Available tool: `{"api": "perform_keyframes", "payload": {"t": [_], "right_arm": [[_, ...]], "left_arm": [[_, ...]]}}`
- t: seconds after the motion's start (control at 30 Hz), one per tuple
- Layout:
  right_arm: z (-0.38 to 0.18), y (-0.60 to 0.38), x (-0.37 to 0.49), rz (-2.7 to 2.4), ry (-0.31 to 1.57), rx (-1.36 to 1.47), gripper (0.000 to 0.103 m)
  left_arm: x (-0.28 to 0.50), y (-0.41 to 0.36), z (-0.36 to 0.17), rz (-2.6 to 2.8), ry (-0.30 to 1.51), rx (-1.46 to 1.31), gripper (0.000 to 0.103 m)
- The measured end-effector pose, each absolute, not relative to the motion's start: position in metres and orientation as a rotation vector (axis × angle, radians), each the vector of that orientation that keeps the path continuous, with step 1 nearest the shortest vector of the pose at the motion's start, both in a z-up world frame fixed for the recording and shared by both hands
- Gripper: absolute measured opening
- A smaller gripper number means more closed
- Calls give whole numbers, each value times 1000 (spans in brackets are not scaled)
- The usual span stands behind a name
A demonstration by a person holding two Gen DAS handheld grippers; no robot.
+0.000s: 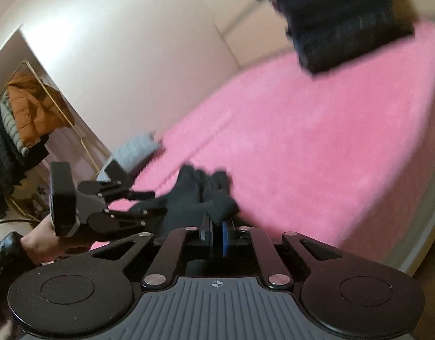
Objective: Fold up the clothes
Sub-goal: 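Lower the folded sweater onto the bed and open both tools, then grasp the sweater edge with the right tool and tuck it under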
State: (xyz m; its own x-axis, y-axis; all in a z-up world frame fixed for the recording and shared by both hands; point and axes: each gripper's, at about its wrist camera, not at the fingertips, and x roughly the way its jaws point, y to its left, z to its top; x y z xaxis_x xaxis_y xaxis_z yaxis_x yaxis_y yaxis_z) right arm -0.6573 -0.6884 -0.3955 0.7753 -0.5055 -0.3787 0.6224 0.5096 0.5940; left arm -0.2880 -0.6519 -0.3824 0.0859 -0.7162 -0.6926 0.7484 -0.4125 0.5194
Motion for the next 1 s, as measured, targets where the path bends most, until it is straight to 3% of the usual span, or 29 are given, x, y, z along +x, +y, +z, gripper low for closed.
{"api": "perform_keyframes", "payload": {"t": [0.17, 0.33, 0.37, 0.4, 0.43, 0.7, 0.9, 1.0], "right_arm": [[-430, -696, -650, -696, 275, 841, 4], [-420, -692, -653, -714, 325, 777, 6], [-417, -690, -654, -719, 333, 763, 15], [-412, -687, -656, -729, 335, 742, 42], [-406, -682, -657, -741, 333, 713, 56], [-362, -632, -617, -625, 324, 451, 56], [-398, -646, -569, -545, 447, 496, 56], [-414, -661, -572, -577, 466, 521, 56]], "left_arm": [[-288, -665, -396, -1595, 33, 1194, 33], [-275, -663, -388, -1536, 48, 1184, 33], [-269, -658, -384, -1507, 40, 1191, 33], [-262, -653, -380, -1486, 45, 1188, 33], [-254, -647, -375, -1469, 55, 1179, 33], [-205, -566, -352, -1416, 129, 1079, 33], [-188, -573, -366, -1414, 193, 1015, 33], [-177, -590, -381, -1421, 244, 1026, 40]]}}
